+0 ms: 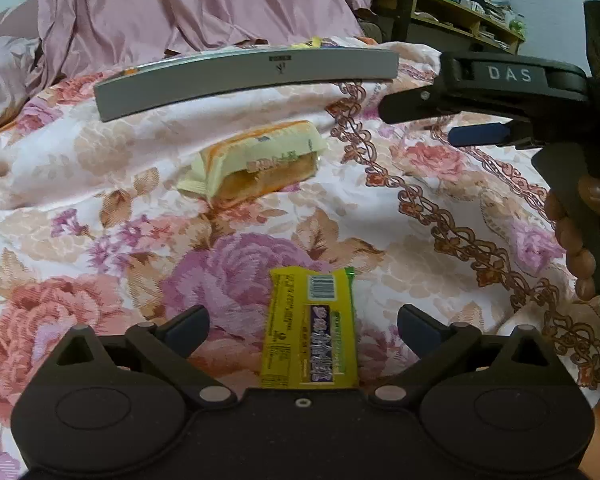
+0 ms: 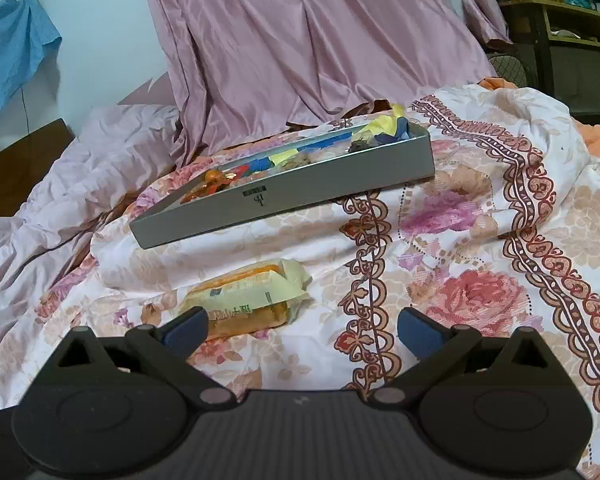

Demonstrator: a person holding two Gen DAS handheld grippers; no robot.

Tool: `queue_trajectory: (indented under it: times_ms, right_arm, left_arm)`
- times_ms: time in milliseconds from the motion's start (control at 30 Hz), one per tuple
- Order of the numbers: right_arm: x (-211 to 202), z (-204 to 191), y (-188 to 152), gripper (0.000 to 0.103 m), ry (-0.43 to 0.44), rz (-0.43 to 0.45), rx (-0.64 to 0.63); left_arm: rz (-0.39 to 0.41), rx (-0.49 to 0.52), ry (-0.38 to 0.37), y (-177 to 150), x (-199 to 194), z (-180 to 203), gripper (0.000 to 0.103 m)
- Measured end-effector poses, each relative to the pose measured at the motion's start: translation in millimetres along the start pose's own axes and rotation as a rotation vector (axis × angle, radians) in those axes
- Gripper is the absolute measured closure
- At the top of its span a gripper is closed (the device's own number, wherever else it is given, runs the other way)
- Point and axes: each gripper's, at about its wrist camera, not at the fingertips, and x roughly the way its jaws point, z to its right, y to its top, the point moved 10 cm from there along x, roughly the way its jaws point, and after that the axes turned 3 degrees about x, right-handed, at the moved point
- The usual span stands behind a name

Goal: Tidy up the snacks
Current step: 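Lower the left tool onto the yellow bar pack and close it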

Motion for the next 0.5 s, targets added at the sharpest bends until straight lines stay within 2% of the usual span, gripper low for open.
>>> queue_trajectory:
  times_ms: [233,333,500]
  right_arm:
    - [2.1,-0.8,-0.3,0.0,0.011,-0.007,0.012]
    - [2.6,-0.6,0.5,0.0,0.015,-0.008,0.021]
    - [2.7,-0.6,1.2,0.0,0.016,-0.008,0.02]
  left_arm:
    - [-0.056,0.055,-0.003,-12.4,19.3,12.5,0.008]
    - [-0.039,0.05,-0.001,-11.6,24.0,13.8,0.008]
    - [-0.019,0.018,0.0,-6.9,22.2,7.1,0.024]
